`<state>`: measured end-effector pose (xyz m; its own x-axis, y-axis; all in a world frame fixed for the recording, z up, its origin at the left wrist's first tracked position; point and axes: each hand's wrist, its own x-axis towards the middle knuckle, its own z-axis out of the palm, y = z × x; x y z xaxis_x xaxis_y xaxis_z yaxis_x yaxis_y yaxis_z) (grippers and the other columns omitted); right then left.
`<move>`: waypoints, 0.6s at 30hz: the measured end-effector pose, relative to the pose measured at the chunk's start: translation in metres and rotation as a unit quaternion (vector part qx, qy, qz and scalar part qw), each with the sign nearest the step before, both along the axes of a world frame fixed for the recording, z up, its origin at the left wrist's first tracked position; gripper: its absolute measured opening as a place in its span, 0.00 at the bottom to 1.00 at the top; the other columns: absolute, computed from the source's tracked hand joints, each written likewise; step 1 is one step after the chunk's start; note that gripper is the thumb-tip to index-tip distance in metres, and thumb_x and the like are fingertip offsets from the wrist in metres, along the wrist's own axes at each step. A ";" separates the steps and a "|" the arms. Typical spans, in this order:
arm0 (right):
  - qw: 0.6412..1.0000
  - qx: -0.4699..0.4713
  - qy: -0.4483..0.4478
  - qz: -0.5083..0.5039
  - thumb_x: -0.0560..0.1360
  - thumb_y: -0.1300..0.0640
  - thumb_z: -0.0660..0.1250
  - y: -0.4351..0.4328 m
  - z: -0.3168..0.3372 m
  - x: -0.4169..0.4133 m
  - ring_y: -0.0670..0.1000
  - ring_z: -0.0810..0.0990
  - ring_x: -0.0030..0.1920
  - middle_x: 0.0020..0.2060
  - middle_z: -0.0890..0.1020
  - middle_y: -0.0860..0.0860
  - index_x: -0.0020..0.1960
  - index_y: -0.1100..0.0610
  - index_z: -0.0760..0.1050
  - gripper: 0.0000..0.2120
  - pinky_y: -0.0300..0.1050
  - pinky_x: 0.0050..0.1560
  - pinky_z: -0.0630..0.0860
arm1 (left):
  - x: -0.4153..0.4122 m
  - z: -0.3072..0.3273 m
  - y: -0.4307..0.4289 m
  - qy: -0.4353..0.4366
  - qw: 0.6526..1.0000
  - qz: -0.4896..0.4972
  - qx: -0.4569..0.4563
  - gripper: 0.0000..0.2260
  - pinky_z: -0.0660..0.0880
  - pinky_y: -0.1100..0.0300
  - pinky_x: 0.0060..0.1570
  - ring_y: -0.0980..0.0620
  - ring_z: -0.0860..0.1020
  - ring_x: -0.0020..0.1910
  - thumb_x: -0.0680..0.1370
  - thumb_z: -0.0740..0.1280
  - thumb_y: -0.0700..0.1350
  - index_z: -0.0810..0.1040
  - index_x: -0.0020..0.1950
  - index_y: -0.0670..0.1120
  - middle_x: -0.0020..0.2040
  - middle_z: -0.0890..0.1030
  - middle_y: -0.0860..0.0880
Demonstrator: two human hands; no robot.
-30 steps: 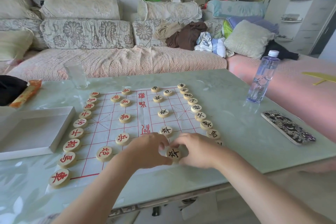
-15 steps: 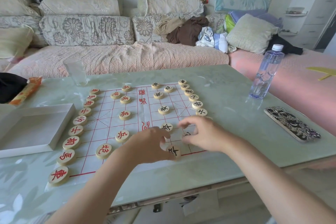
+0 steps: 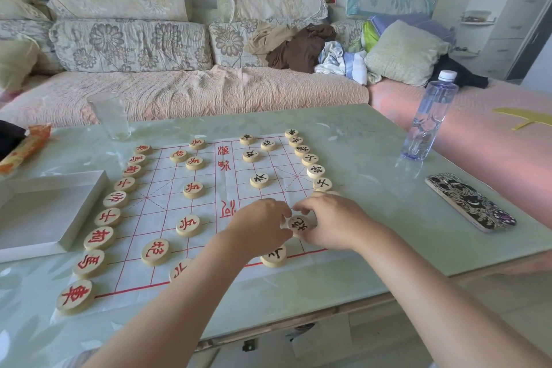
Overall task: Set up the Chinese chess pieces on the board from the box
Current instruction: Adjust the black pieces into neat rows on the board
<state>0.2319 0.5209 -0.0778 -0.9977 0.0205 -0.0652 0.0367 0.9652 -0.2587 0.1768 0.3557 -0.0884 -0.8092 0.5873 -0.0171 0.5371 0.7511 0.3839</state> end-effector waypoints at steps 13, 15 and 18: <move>0.999 -0.012 -0.032 0.005 0.65 0.31 0.60 -0.006 0.002 -0.001 0.51 0.78 0.53 0.50 0.78 0.43 0.54 0.43 0.78 0.24 0.51 0.54 0.77 | 0.001 -0.004 -0.003 0.002 1.000 0.012 -0.020 0.16 0.75 0.58 0.50 0.54 0.76 0.55 0.75 0.67 0.51 0.76 0.63 0.55 0.55 0.79 0.57; 0.999 -0.017 -0.032 0.003 0.64 0.30 0.58 -0.006 0.002 -0.002 0.51 0.78 0.54 0.50 0.78 0.43 0.54 0.43 0.78 0.26 0.51 0.54 0.77 | 0.000 -0.004 -0.003 0.002 1.000 0.013 -0.015 0.16 0.74 0.59 0.49 0.54 0.76 0.55 0.75 0.67 0.51 0.75 0.63 0.56 0.55 0.79 0.57; 0.999 -0.019 -0.041 0.002 0.68 0.35 0.66 -0.005 0.001 -0.004 0.50 0.78 0.57 0.54 0.78 0.43 0.58 0.44 0.77 0.23 0.50 0.56 0.76 | 0.001 -0.005 -0.006 0.014 1.000 0.010 0.015 0.17 0.73 0.59 0.48 0.54 0.76 0.52 0.75 0.67 0.51 0.74 0.64 0.55 0.54 0.78 0.57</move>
<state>0.2284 0.5162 -0.0768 -0.9890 0.0120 -0.1472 0.0549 0.9551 -0.2913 0.1778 0.3493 -0.0938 -0.8206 0.5710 0.0235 0.5331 0.7501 0.3914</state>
